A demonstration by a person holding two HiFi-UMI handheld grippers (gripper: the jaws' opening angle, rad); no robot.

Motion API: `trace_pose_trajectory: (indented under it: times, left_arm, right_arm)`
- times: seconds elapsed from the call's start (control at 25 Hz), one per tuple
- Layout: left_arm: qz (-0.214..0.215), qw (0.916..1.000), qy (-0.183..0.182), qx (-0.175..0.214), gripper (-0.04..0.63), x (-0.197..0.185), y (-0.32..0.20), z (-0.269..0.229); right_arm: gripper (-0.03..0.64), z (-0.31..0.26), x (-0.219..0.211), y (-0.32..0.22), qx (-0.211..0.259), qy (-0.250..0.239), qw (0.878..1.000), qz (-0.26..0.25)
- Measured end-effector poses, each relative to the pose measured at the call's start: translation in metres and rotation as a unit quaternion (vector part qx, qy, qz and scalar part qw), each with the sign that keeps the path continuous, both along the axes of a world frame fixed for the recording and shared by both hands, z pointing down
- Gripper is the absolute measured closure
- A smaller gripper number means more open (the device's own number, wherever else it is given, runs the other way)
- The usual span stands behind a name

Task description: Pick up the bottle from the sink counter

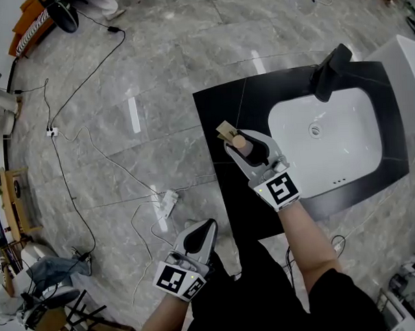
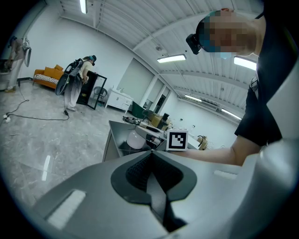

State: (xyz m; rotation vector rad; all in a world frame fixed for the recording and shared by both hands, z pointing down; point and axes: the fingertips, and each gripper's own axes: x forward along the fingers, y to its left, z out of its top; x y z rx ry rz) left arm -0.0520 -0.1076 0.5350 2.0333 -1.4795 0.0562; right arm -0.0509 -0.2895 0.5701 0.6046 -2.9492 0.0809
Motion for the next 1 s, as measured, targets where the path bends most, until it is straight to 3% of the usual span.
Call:
trace_pose_trajectory:
  times: [0.52, 0.8, 1.0]
  left_arm:
    - [0.0, 0.9999, 0.007, -0.008, 0.592, 0.001, 0.004, 0.005]
    - [0.005, 0.9998, 0.011, -0.013, 0.592, 0.002, 0.008, 0.007]
    - [0.007, 0.9997, 0.016, -0.019, 0.592, 0.002, 0.011, 0.01]
  right_arm:
    - [0.468, -0.004, -0.001, -0.001, 0.006, 0.002, 1.0, 0.003]
    - [0.411, -0.004, -0.004, 0.004, 0.017, 0.015, 1.0, -0.019]
    - [0.466, -0.008, -0.004, 0.0, 0.045, 0.032, 0.998, -0.018]
